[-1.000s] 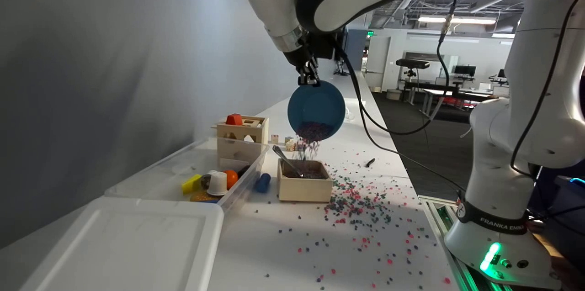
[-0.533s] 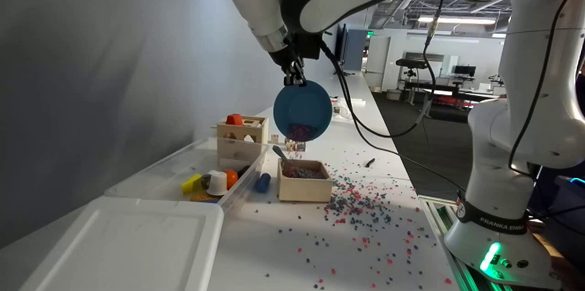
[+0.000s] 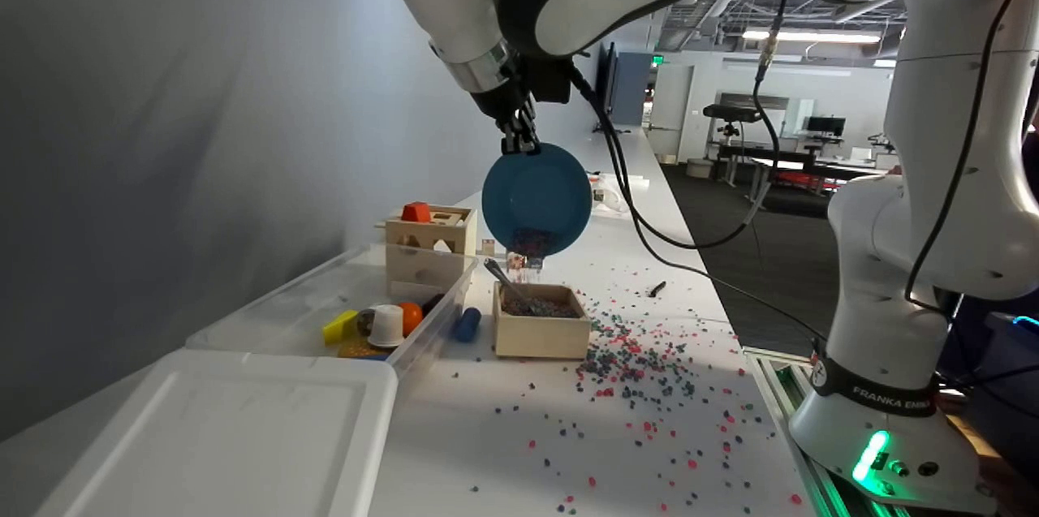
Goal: Empty the contents of the blue bowl into the smaller wooden box
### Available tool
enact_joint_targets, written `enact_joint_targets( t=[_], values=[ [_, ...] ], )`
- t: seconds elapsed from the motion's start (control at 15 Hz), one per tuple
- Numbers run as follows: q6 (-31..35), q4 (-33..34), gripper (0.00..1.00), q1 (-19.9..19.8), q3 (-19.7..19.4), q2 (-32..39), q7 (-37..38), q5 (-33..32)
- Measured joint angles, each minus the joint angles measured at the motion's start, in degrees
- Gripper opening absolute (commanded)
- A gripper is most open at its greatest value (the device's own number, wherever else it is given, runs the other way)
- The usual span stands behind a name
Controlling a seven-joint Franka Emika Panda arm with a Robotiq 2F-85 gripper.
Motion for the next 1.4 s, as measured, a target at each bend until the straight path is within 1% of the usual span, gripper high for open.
enact_joint_targets(
  t=[0.47,1.0,1.27,1.4],
  values=[
    [-4.11,0.18,0.01,0.9,0.07,0.22,-0.56,0.0],
    [-10.19,1.29,0.01,1.0,0.07,0.98,-1.43,0.0],
    [-9.61,1.3,0.01,0.77,-0.4,1.04,-1.98,0.0],
    [-7.04,1.23,0.01,0.22,-0.84,1.02,-1.93,0.07]
  ],
)
